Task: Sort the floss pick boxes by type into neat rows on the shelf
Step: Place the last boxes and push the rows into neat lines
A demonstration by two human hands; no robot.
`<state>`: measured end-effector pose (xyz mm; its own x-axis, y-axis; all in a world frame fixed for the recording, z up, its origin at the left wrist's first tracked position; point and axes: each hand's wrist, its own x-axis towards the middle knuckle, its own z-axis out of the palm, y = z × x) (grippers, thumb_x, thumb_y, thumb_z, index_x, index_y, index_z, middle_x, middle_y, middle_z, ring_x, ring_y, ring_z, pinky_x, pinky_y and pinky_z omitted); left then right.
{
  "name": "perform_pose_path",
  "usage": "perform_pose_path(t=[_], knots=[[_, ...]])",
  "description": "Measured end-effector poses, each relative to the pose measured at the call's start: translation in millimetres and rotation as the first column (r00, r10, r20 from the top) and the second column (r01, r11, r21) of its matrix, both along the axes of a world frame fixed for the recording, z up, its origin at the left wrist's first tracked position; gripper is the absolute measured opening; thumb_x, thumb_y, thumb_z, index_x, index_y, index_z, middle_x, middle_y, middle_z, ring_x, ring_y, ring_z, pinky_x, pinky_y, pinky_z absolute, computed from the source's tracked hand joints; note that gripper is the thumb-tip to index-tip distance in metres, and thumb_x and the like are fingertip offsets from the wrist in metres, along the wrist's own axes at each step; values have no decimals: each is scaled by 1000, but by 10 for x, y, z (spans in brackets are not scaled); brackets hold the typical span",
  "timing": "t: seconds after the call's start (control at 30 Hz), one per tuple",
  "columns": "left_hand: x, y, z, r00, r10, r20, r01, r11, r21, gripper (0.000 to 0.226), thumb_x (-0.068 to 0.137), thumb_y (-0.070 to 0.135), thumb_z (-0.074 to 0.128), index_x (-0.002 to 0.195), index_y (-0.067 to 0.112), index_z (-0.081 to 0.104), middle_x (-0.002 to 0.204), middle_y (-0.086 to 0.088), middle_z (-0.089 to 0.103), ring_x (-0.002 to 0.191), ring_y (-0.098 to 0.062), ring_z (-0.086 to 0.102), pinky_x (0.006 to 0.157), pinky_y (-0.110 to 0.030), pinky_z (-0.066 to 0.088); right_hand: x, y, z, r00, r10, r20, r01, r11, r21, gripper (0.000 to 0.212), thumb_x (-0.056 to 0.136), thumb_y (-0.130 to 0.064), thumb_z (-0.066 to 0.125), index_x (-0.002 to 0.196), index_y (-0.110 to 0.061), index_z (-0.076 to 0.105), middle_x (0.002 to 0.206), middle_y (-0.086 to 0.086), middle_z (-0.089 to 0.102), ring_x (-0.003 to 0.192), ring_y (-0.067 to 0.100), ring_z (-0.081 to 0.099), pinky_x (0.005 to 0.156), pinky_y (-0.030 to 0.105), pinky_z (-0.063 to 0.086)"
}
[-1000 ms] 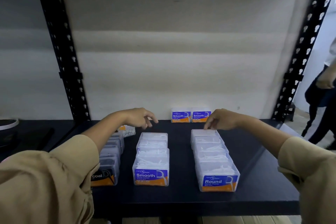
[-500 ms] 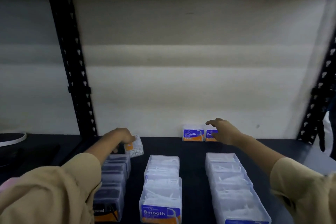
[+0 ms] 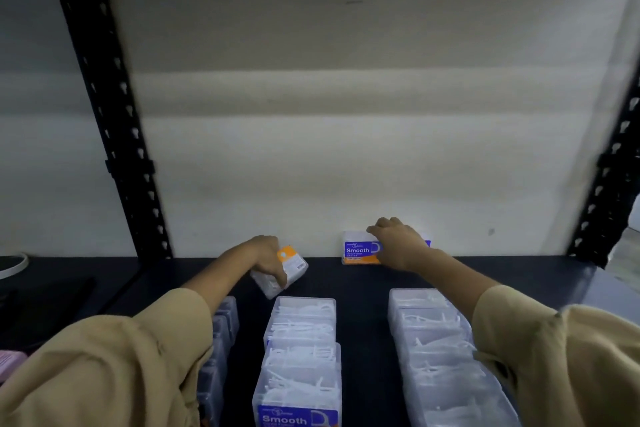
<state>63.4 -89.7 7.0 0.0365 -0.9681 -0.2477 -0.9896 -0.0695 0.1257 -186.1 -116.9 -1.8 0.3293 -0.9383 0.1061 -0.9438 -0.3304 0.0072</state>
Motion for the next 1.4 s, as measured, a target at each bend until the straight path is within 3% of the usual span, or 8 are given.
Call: perform_pose_path(t=[0.23, 0.33, 0.47, 0.63, 0.83, 0.97, 1.1, 1.4], knots=[[-50, -68, -50, 988, -94, -121, 76, 987, -141, 47, 69, 20, 75, 100, 22, 40, 106, -5, 48, 90, -21, 51, 70, -31, 43, 74, -70, -25, 1000, -13, -17, 13, 1000, 4, 60, 84, -24, 65, 136, -11, 39, 137, 10, 44, 126, 25, 40, 103, 39, 39], [-74, -83, -53, 982, -102, -158, 79, 986, -145, 49, 71, 19, 72, 108, 23, 41, 104, -3, 53, 91, -22, 53, 75, -34, 47, 79, -89, -14, 999, -36, 9, 36, 999, 15, 55, 85, -20, 64, 134, -12, 41, 135, 10, 47, 124, 25, 43, 101, 38, 41], [-115, -97, -39, 987, -159, -10, 156, 977, -148, 56, 73, 23, 70, 125, 30, 48, 122, 2, 56, 112, -21, 51, 92, -37, 43, 96, -110, 4, 998, -55, 19, 55, 998, 13, 53, 83, -18, 66, 131, -12, 43, 131, 10, 50, 122, 25, 45, 98, 37, 44], [-165, -100, -32, 962, -254, 97, 270, 934, -235, 38, 81, 22, 66, 116, 36, 59, 121, -1, 50, 116, -23, 40, 88, -33, 39, 106, -134, 22, 998, -49, 37, 49, 999, 6, 53, 83, -20, 65, 131, -12, 45, 131, 10, 50, 123, 25, 43, 98, 37, 44], [-98, -95, -24, 941, -320, -112, 291, 932, -216, 42, 81, 1, 49, 100, 31, 71, 115, -5, 52, 105, -24, 54, 82, -29, 46, 120, -99, 32, 993, -40, 115, 35, 998, 50, 52, 83, -22, 66, 130, -10, 48, 129, 9, 50, 119, 23, 48, 95, 33, 45], [-92, -46, 4, 938, -283, -201, 238, 946, -220, 21, 81, 14, 53, 78, 19, 73, 107, -6, 65, 97, -19, 61, 78, -31, 51, 118, -61, 59, 988, -17, 151, 4, 996, 85, 49, 82, -21, 68, 127, -9, 51, 128, 8, 52, 117, 21, 50, 94, 29, 43], [-73, 4, -3, 947, -283, -152, 246, 943, -224, 9, 84, 13, 61, 92, 18, 64, 115, -4, 48, 111, -20, 52, 76, -29, 51, 124, 18, 90, 991, 17, 134, -32, 993, 113, 50, 82, -20, 69, 127, -9, 51, 128, 9, 52, 117, 21, 50, 95, 29, 42], [-33, 78, 74, 946, -212, -245, 181, 973, -142, 56, 83, 1, 64, 131, 21, 44, 134, -9, 49, 122, -22, 48, 82, -30, 54, 70, 250, 116, 979, 98, 181, -124, 982, 140, 48, 80, -16, 71, 124, -8, 55, 127, 9, 55, 115, 20, 53, 93, 26, 44]])
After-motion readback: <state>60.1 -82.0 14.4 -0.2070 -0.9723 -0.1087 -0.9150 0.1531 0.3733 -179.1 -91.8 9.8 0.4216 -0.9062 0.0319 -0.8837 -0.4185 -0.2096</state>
